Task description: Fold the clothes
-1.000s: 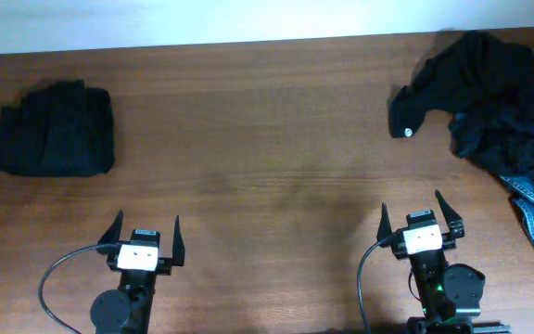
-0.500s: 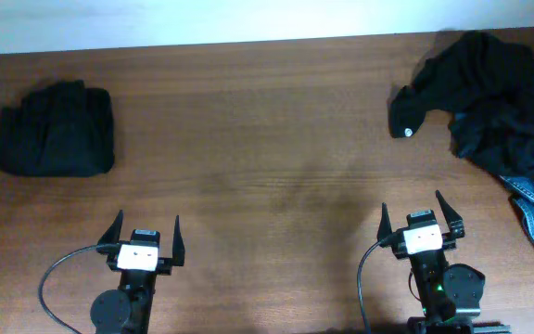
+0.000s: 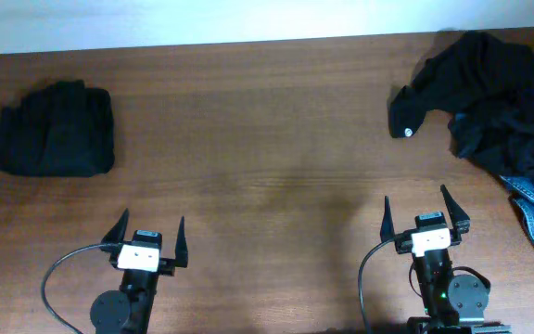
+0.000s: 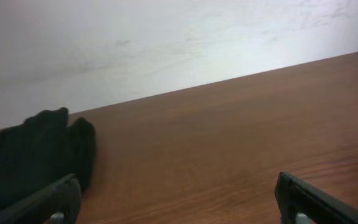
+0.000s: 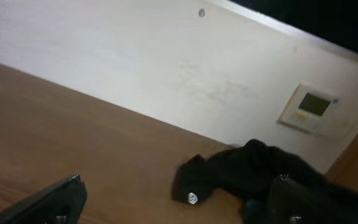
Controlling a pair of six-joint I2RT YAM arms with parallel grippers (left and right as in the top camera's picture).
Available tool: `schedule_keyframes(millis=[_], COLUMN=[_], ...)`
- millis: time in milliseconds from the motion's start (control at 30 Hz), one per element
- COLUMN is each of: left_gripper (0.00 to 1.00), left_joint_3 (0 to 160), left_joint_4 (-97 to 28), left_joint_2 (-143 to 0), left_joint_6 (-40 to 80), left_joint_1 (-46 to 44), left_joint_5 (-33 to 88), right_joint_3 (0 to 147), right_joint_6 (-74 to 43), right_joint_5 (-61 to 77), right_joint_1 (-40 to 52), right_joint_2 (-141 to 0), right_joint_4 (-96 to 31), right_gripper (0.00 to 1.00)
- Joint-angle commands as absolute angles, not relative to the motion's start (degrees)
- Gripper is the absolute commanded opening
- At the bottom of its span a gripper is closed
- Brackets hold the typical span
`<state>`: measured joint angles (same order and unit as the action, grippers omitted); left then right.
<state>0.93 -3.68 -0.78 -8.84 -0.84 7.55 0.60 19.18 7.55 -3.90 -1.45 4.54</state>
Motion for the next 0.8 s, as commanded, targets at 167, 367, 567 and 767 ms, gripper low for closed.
schedule_keyframes(millis=[167,367,567,767], left_gripper=[0.99,0.99,0.99,0.99], left_joint_3=[7.9,22.72,44.21,65.01], left_joint_4=[-3.29,-3.64,-13.8,-30.61], left_joint_2=[-8.8,-32.08,-58.24,-75.16], left_joint_6=[-5.8,-5.82,-5.82,-5.85], left_joint_1=[-0.97,-0.97,-0.97,-1.45], left_joint_5=[10.35,14.94,21.61,29.23], right_joint_3=[6.17,17.45,39.77,58.46], right_joint_6=[8.49,6.22,5.48,4.73], right_joint_5=[8.34,8.4,9.72,19.79], right_joint_1=[-3.4,-3.4,-3.4,-3.38], right_joint_2=[-5.13,-20.27,-40.45,-55.18], right_joint_4=[1.5,-1.54,-18.22,-31.07], right_gripper=[0.99,0.99,0.99,0.99])
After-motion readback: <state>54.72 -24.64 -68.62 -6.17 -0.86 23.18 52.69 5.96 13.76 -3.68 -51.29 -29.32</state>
